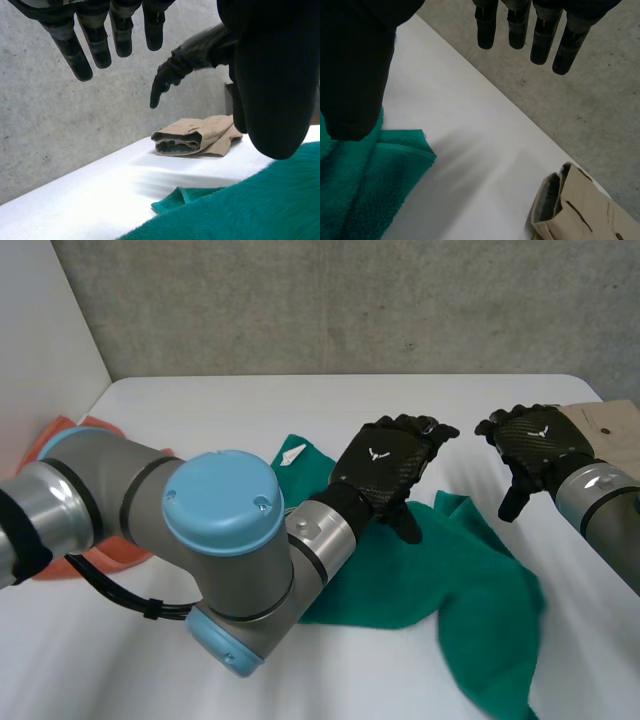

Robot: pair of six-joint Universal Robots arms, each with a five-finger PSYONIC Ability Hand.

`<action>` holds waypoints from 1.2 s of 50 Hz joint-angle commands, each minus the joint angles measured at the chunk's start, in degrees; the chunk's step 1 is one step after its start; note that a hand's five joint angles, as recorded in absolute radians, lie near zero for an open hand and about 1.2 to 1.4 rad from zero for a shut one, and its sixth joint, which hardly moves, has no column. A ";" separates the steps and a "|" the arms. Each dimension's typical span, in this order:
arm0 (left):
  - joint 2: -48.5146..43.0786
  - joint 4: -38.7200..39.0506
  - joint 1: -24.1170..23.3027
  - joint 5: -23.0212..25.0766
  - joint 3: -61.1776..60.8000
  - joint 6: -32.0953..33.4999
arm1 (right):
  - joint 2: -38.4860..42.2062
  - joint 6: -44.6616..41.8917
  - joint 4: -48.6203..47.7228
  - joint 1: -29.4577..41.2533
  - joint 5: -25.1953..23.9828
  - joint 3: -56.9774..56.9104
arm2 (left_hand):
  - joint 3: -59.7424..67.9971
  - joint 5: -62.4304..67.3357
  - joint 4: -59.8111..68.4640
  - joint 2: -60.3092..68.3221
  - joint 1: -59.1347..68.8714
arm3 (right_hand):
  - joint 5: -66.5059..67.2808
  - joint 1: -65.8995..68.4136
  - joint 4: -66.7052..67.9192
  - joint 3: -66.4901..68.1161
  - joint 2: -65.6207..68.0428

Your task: Fold the laundry.

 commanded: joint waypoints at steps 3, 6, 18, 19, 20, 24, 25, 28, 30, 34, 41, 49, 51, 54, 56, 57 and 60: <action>10.03 -2.49 13.76 -0.72 -7.16 8.52 | 0.11 -1.13 3.50 0.30 -0.27 -0.74 | -0.68 -0.13 -0.25 -0.40 0.85 | -3.09 -1.51 -3.38 -2.26 -2.56; 11.53 -2.93 15.96 -0.63 -9.61 12.02 | 0.11 -2.45 8.94 0.39 -0.45 -1.88 | -0.01 0.54 0.42 0.26 1.52 | -3.09 -1.51 -3.38 -2.26 -2.56; 8.55 -8.28 19.83 2.09 -16.21 26.35 | -2.70 -11.59 26.19 1.18 0.26 -0.49 | 4.18 4.74 4.61 4.46 5.71 | -3.09 -1.51 -3.38 -2.26 -2.56; 7.93 -8.99 19.75 2.44 -16.57 27.07 | -2.87 -12.11 26.19 1.09 0.26 0.13 | 4.53 5.08 4.96 4.81 6.06 | -3.09 -1.51 -3.38 -2.26 -2.56; 7.49 -9.60 19.66 2.80 -16.83 27.59 | -3.40 -12.90 26.01 1.01 0.43 1.53 | 4.87 5.42 5.30 5.14 6.40 | -3.09 -1.51 -3.38 -2.26 -2.56; 7.31 -11.01 19.83 4.38 -19.03 29.62 | -4.37 -13.70 25.05 0.39 0.17 4.35 | 9.07 9.62 9.50 9.35 10.60 | 0.51 2.10 0.23 1.35 1.05; 7.40 -11.02 19.92 4.38 -19.29 29.62 | -4.37 -13.70 24.70 0.39 0.17 4.88 | 9.58 10.13 10.01 9.85 11.11 | 0.52 2.10 0.24 1.35 1.05; 7.57 -11.10 20.18 4.38 -20.26 29.62 | -4.11 -13.26 22.24 0.48 0.08 6.81 | 11.26 11.81 11.69 11.54 12.79 | 0.69 2.27 0.40 1.52 1.22; 7.66 -11.10 20.18 4.38 -20.96 29.62 | -3.41 -13.17 19.60 0.74 0.17 8.13 | 11.26 11.82 11.69 11.54 12.79 | 9.05 10.64 8.77 9.89 9.59; 8.36 -11.02 20.27 4.38 -23.33 29.62 | 0.19 -13.44 15.65 0.83 0.17 8.40 | 11.43 11.98 11.86 11.71 12.96 | 44.82 46.40 44.54 45.65 45.36; 10.21 -11.02 20.97 4.03 -25.36 29.45 | 4.07 -12.73 11.78 1.88 0.61 1.64 | 11.10 11.65 11.53 11.37 12.63 | 66.91 68.49 66.62 67.74 67.44; 13.29 -10.14 24.40 3.94 -26.33 28.83 | 10.56 -7.47 6.06 8.12 1.22 -12.59 | 3.89 4.44 4.32 4.16 5.41 | 66.91 68.49 66.62 67.74 67.44; 13.29 -10.14 24.67 3.85 -26.41 28.83 | 14.33 -6.24 6.06 9.61 2.27 -18.72 | 3.36 3.91 3.79 3.63 4.89 | 66.91 68.49 66.62 67.74 67.44; 13.20 -10.31 24.67 3.77 -26.76 28.83 | 18.47 -5.79 6.24 10.58 4.73 -24.89 | 3.53 4.08 3.96 3.80 5.06 | 66.91 68.49 66.62 67.74 67.44; 13.11 -10.31 24.75 3.68 -27.55 28.83 | 23.12 -6.32 6.41 11.11 8.33 -31.83 | 4.20 4.75 4.63 4.47 5.73 | 66.91 68.49 66.62 67.74 67.44; 13.11 -10.22 24.75 3.68 -27.82 28.83 | 24.18 -6.32 6.50 11.11 8.78 -33.42 | 4.37 4.92 4.80 4.64 5.90 | 66.91 68.49 66.62 67.74 67.44; 13.02 -10.14 25.02 3.77 -28.61 28.83 | 27.69 -6.58 6.59 11.11 9.83 -38.25 | 5.54 6.10 5.97 5.82 7.07 | 66.91 68.49 66.62 67.74 67.44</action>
